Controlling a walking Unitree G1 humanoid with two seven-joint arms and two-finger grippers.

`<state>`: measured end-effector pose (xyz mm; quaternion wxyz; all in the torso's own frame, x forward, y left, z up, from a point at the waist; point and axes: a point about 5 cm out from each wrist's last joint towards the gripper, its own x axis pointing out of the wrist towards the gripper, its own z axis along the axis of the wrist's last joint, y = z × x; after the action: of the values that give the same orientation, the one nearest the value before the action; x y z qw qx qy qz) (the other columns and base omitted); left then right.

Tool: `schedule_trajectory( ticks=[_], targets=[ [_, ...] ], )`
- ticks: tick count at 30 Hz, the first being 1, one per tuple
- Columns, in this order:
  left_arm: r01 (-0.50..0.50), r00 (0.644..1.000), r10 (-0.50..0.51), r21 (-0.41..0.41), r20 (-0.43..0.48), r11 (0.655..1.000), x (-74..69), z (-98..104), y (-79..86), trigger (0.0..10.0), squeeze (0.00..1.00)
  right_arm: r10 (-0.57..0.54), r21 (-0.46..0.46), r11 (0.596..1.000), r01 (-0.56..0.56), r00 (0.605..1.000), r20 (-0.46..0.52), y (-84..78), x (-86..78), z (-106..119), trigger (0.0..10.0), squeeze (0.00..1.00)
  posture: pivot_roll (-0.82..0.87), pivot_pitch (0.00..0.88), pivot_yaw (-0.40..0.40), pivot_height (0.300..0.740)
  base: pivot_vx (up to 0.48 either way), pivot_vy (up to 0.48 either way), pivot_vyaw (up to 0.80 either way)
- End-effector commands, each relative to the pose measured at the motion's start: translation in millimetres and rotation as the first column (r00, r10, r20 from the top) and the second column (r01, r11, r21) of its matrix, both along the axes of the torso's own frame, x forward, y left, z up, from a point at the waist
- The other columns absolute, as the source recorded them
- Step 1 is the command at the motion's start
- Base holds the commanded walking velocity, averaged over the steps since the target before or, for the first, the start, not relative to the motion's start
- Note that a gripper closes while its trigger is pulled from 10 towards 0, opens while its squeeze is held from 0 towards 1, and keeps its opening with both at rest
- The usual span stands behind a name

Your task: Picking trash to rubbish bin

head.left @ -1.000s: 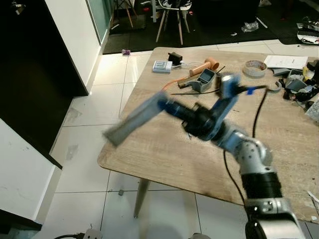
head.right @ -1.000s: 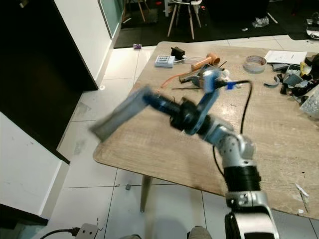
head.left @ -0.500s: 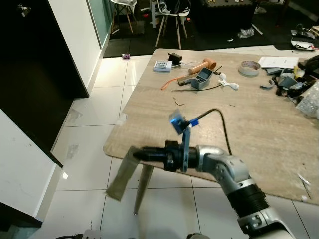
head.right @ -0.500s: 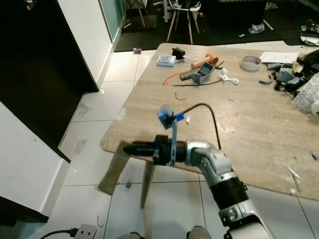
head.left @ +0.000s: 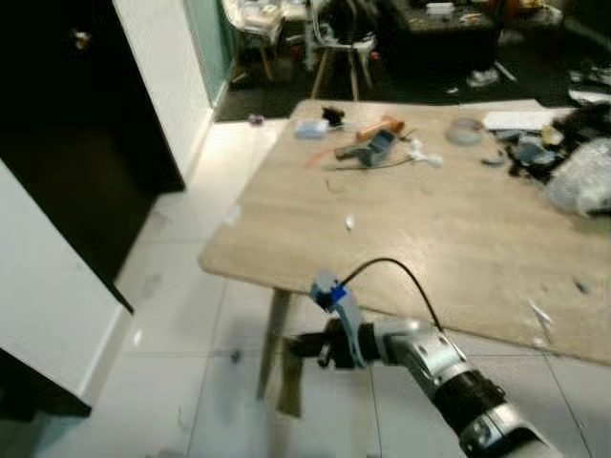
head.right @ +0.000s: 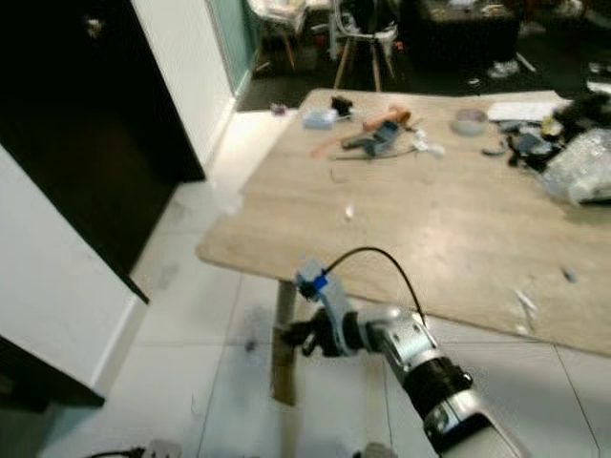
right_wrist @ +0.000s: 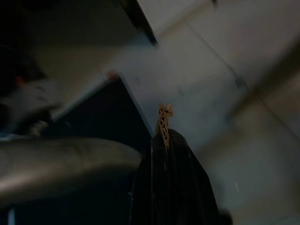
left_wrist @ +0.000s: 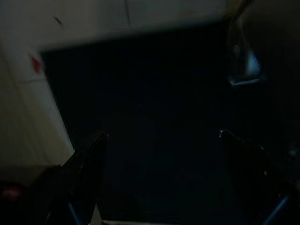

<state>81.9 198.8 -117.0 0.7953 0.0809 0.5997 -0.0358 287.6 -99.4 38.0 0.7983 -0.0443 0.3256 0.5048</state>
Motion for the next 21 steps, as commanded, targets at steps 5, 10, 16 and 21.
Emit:
schedule_trajectory(
  ticks=[5, 10, 16, 21],
  targets=[
    [0.016, 1.000, -0.016, -0.056, -0.006, 0.998, -2.6, -2, -15.5, 10.0, 0.00, -0.170, -0.258, 0.950, 0.174, 0.985, 0.038, -24.5, -8.6, -41, 10.0, 0.00, -0.06, 0.045, 0.038, 0.740, -0.346, 0.000, 0.00],
    [0.015, 1.000, -0.015, -0.059, -0.007, 0.998, -3.2, -2, -16.2, 10.0, 0.00, -0.272, -0.394, 0.878, 0.271, 0.961, 0.055, -48.2, -23.5, -64, 10.0, 0.00, -0.06, 0.048, 0.041, 0.740, -0.348, 0.000, 0.00],
    [0.011, 1.000, -0.011, -0.058, -0.006, 0.998, -2.7, -2, -15.3, 10.0, 0.00, -0.379, -0.647, 0.676, 0.353, 0.919, 0.105, -97.5, -71.4, -102, 10.0, 0.00, -0.05, 0.053, 0.045, 0.740, -0.347, 0.000, 0.00],
    [0.012, 1.000, -0.012, -0.057, -0.007, 0.998, -2.9, -2, -14.1, 10.0, 0.00, -0.472, -0.686, 0.621, 0.380, 0.880, 0.061, -110.1, -99.8, -116, 10.0, 0.00, -0.05, 0.055, 0.051, 0.740, -0.346, 0.000, 0.00]
  ],
)
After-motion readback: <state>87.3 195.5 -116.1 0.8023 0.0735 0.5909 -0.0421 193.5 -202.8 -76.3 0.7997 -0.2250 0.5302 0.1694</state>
